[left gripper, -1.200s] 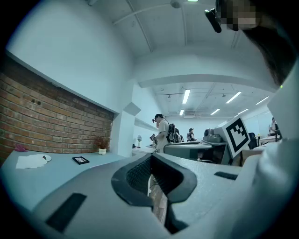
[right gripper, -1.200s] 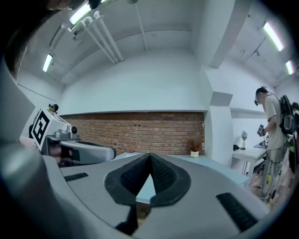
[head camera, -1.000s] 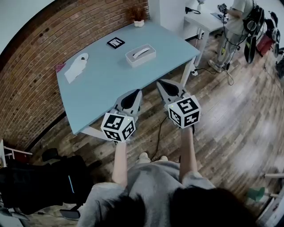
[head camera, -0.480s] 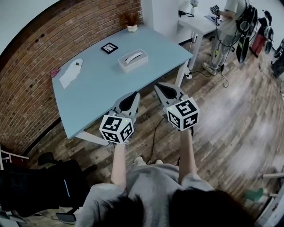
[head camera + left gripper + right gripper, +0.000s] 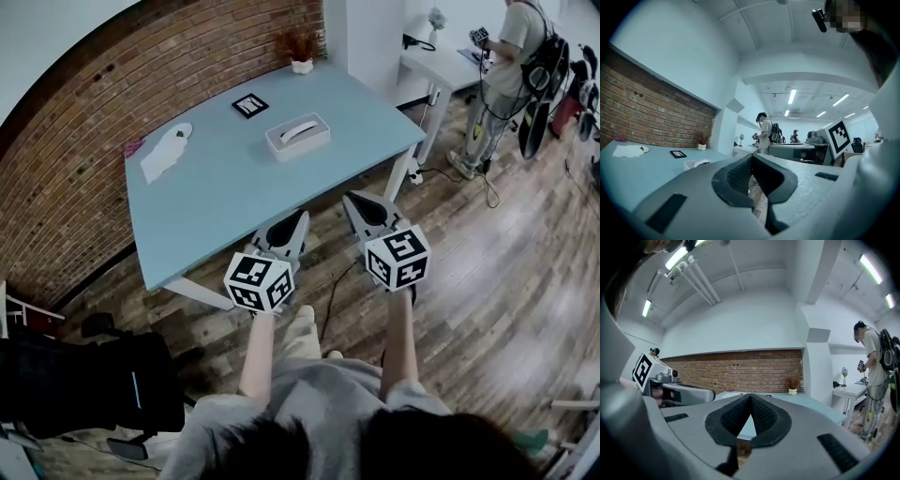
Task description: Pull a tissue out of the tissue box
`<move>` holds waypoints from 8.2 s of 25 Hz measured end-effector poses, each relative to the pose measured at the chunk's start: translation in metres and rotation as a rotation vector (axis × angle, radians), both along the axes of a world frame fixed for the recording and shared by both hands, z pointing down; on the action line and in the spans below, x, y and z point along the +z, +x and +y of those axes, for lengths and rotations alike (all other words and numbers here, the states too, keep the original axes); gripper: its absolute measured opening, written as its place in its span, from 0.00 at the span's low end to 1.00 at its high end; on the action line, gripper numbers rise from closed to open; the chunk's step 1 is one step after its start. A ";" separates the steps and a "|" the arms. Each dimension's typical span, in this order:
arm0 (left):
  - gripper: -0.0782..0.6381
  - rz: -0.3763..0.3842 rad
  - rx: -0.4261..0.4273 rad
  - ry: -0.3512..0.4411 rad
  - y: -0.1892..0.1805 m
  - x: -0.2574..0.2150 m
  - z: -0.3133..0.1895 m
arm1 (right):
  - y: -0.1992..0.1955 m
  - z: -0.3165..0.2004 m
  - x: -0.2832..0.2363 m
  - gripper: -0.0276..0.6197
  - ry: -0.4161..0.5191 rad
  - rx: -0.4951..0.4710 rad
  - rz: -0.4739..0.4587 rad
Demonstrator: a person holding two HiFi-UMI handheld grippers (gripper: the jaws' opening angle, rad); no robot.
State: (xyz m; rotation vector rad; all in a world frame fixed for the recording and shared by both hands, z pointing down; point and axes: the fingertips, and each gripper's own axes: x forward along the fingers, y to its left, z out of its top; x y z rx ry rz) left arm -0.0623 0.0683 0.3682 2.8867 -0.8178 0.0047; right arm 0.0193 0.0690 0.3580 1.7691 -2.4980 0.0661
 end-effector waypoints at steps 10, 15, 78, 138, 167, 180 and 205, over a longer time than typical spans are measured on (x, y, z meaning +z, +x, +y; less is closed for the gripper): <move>0.11 0.003 0.017 0.005 0.013 -0.004 -0.087 | 0.007 -0.087 -0.003 0.04 0.010 0.003 0.006; 0.11 -0.012 0.036 -0.010 0.016 0.000 -0.124 | 0.008 -0.125 -0.001 0.04 -0.007 0.000 0.007; 0.11 -0.047 -0.266 -0.323 0.079 0.116 -0.339 | 0.065 -0.383 0.110 0.04 -0.293 -0.371 0.086; 0.11 -0.012 -0.302 -0.486 0.048 0.167 -0.370 | 0.028 -0.440 0.202 0.05 -0.424 -0.758 0.865; 0.11 -0.007 -0.218 -0.398 0.060 0.131 -0.371 | 0.042 -0.428 0.146 0.05 -0.356 -0.669 0.825; 0.11 -0.006 -0.184 -0.357 0.066 0.116 -0.371 | 0.058 -0.423 0.129 0.05 -0.335 -0.612 0.804; 0.11 -0.017 -0.106 -0.300 0.082 0.101 -0.360 | 0.089 -0.397 0.088 0.05 -0.257 -0.502 0.677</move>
